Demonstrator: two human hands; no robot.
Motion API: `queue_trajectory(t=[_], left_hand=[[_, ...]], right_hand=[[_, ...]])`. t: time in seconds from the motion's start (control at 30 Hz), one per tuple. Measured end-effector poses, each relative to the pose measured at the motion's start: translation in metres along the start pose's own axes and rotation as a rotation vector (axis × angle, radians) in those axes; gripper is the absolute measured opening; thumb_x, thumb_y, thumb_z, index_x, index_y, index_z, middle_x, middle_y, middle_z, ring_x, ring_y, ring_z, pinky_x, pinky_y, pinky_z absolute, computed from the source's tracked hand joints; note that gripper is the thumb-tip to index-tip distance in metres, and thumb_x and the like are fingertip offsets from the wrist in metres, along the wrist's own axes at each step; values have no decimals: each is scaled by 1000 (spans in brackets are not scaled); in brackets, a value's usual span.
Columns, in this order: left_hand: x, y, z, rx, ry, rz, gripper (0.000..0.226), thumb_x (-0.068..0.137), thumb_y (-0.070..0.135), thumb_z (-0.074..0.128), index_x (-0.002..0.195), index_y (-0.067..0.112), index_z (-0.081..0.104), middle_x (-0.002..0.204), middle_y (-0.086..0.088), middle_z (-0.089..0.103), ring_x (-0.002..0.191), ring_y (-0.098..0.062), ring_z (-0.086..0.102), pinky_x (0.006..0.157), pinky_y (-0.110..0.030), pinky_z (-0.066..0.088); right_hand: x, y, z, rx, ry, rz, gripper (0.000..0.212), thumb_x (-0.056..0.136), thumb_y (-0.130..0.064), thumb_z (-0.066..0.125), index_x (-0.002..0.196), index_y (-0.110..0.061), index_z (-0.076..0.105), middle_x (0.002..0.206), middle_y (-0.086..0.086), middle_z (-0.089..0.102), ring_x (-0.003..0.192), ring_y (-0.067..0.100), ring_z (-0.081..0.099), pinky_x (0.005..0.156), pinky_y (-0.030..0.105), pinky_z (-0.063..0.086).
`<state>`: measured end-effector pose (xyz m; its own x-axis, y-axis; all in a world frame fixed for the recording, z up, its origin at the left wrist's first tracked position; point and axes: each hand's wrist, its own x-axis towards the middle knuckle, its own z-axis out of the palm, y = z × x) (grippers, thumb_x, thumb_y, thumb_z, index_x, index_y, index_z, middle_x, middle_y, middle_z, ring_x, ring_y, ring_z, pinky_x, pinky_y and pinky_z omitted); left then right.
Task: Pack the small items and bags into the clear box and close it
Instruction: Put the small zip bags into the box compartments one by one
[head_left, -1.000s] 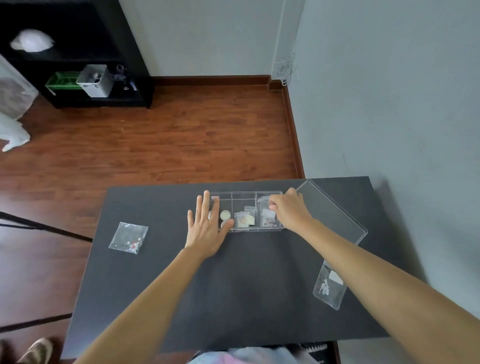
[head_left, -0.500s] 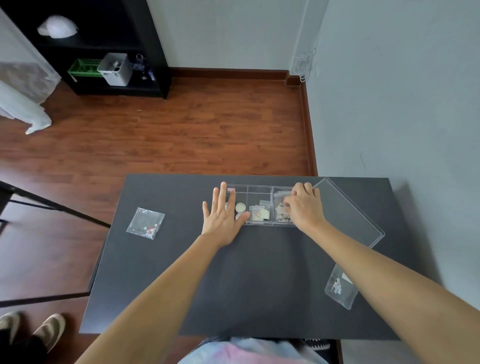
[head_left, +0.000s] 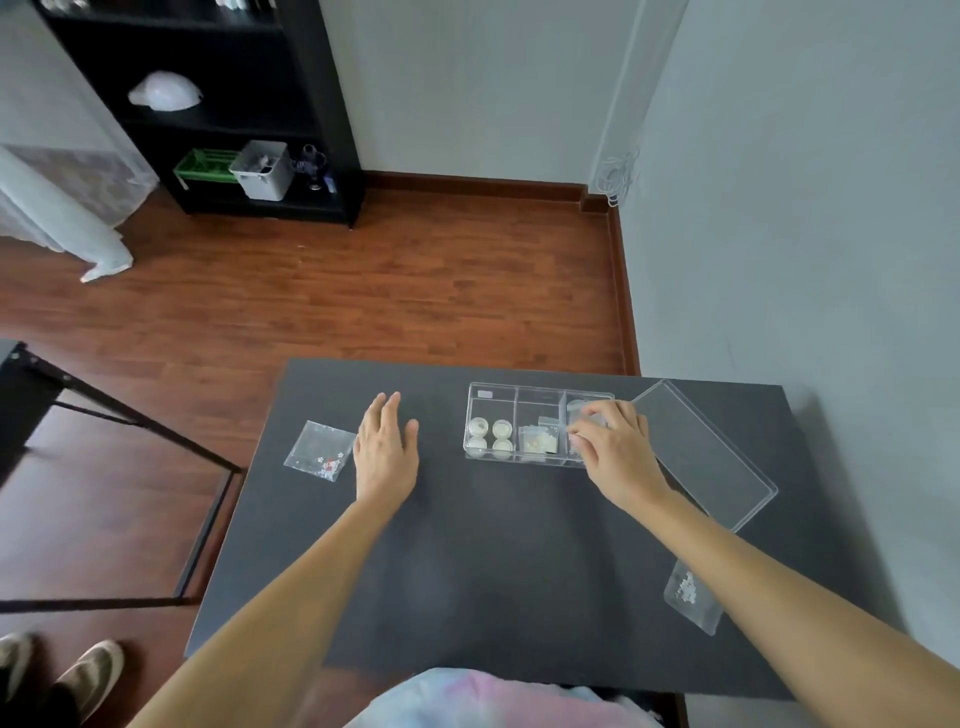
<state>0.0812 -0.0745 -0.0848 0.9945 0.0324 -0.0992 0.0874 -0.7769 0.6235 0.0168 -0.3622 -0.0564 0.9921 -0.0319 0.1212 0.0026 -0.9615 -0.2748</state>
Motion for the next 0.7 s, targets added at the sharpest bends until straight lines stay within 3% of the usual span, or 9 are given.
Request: queue_trajectory(t=[0.13,0.23,0.37,0.43,0.5,0.57,0.63,0.7], left_hand=[[4,-53,-38,114,102,-235,51,98,17,47,146,10,30,157,-10,23,143,-31,23,111,-51,30],[8,-76,-56,125,51,-383,65,93,22,58,147,9,25,155,-13,24,140,-35,24,109,-52,33],[16,-91,-61,111,-19,-450,73,86,25,67,145,9,28,144,-18,35,135,-36,30,103,-52,39],[23,-97,-64,69,-76,-457,66,82,24,71,137,11,39,132,-15,49,127,-34,42,97,-47,45],[28,-101,-69,2,-122,-470,52,78,22,74,123,14,51,110,-6,61,113,-28,55,82,-37,48],[28,-100,-71,-35,-144,-446,28,76,19,74,101,17,62,91,2,61,99,-25,62,70,-29,44],[25,-96,-69,-85,-158,-378,10,79,14,71,85,19,65,84,3,63,93,-24,64,70,-26,42],[20,-89,-66,-182,-206,-283,10,81,11,69,79,20,67,84,2,68,88,-19,64,74,-24,42]], right_hand=[[8,-42,11,69,26,-97,8,87,-13,66,89,-17,72,108,5,62,101,30,55,89,42,42],[19,-78,23,108,-24,-162,10,89,-14,63,91,-19,71,108,3,61,102,28,53,89,39,41],[33,-122,39,160,-107,-219,13,91,-18,59,98,-19,71,109,0,60,105,25,51,92,37,39],[38,-141,45,189,-149,-244,14,91,-19,60,101,-18,70,109,0,60,106,25,50,94,37,39],[41,-158,51,216,-222,-248,18,92,-19,58,106,-17,69,111,1,59,108,25,49,95,37,40],[45,-171,56,241,-306,-230,23,93,-19,57,114,-17,65,116,2,59,109,26,48,98,38,40],[49,-181,61,282,-388,-181,32,94,-19,56,126,-16,57,124,6,57,115,28,46,102,39,40],[53,-187,63,332,-458,-116,44,95,-21,55,138,-16,46,134,9,53,123,30,43,107,39,36]])
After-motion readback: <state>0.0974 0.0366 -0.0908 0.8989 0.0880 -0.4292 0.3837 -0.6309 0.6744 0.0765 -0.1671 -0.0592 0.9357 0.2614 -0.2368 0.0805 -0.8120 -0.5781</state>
